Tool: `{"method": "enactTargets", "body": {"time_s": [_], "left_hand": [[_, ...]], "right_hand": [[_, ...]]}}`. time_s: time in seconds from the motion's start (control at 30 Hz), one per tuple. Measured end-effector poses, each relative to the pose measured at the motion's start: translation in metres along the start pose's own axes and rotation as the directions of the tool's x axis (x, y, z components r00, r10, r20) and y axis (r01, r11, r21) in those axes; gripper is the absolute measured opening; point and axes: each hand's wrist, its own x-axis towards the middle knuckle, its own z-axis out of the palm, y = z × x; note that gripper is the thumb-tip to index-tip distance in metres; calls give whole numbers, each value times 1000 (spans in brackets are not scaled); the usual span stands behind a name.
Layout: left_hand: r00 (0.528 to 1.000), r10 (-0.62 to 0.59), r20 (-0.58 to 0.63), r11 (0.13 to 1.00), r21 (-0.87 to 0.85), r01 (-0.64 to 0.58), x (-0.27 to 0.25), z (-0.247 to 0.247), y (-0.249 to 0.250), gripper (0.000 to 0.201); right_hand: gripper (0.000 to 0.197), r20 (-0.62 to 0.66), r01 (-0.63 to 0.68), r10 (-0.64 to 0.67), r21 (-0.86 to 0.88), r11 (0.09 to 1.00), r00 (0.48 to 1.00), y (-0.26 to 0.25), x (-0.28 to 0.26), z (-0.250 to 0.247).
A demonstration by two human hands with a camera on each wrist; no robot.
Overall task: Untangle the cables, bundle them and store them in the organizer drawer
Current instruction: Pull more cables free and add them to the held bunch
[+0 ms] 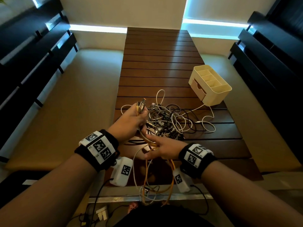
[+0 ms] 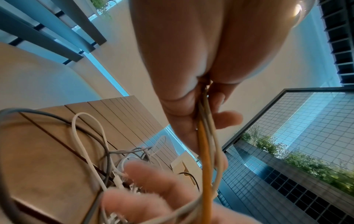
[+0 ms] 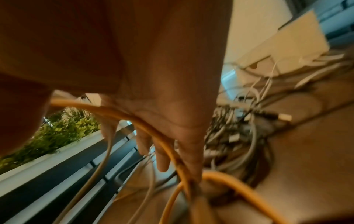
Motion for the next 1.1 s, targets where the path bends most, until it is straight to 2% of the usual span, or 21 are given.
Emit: {"method": "enactTargets", "body": {"time_s": [0.07,0.1,0.17,0.2,0.23,0.27,0.33,0.37,0.47,0.5,0.53,0.63,0.7,0.77,0.8,0.9,0.97,1.0,1.1], "left_hand": [[999,-34,-1,998,-45,34,1,-1,-2,4],[999,-54,1,997,-58,54,0,-2,-4,4],[996,-84,7,995,-52,84,-3,-4,-10,4],[996,-87,11,995,-47,88,-5,-5,-13,4],[996,-87,16,995,-47,87,-6,-6,-15,5],[996,-87,17,995,-49,87,-7,-7,-17,5],[996,-85,-3,996,-36,85,-7,-9,-20,6],[997,-78,-20,997,-16,77,-7,-10,-20,6],[997,-50,-50,996,68,54,-4,-12,-23,9],[997,-54,-57,996,73,58,-2,-13,-24,9],[996,-61,-65,995,71,66,-1,-13,-26,9],[992,-92,-84,992,82,99,0,-13,-33,9],[991,-103,-88,991,74,109,0,-11,-38,11],[986,-134,-98,991,7,136,1,-10,-39,11],[983,-156,-100,987,-42,152,2,-9,-38,12],[980,-172,-101,980,-120,159,6,-7,-35,22],[982,-162,-102,981,-129,148,8,-5,-34,31],[982,-157,-104,982,-122,144,10,-4,-34,33],[984,-145,-108,987,-87,136,12,-1,-33,37]], "right_hand": [[48,155,-17,0,109,994,988,-2,3,11],[38,269,-65,6,209,976,963,1,4,15],[32,470,-210,18,360,909,882,8,3,22],[33,513,-247,17,384,889,858,9,-1,23],[36,505,-248,16,396,884,863,12,-1,21],[40,456,-219,19,389,895,890,14,-2,18],[45,251,-93,19,288,953,968,16,-4,11],[47,142,-40,11,205,978,990,14,-5,7],[52,-132,34,-29,36,999,991,14,-4,6],[50,-172,53,-49,22,998,984,13,-3,9],[46,-162,66,-63,12,998,985,13,-1,13],[35,29,36,-36,20,999,999,10,-1,20],[28,-2,33,-33,85,996,999,13,-1,15],[23,-181,43,-25,94,995,983,23,3,5],[21,-289,36,-7,93,995,957,29,6,0],[11,-566,-29,73,87,996,821,52,13,-15],[10,-620,-109,119,54,993,775,68,16,-24],[16,-615,-159,126,1,987,778,73,17,-27],[36,-550,-276,98,-251,928,829,84,23,-29]]}}
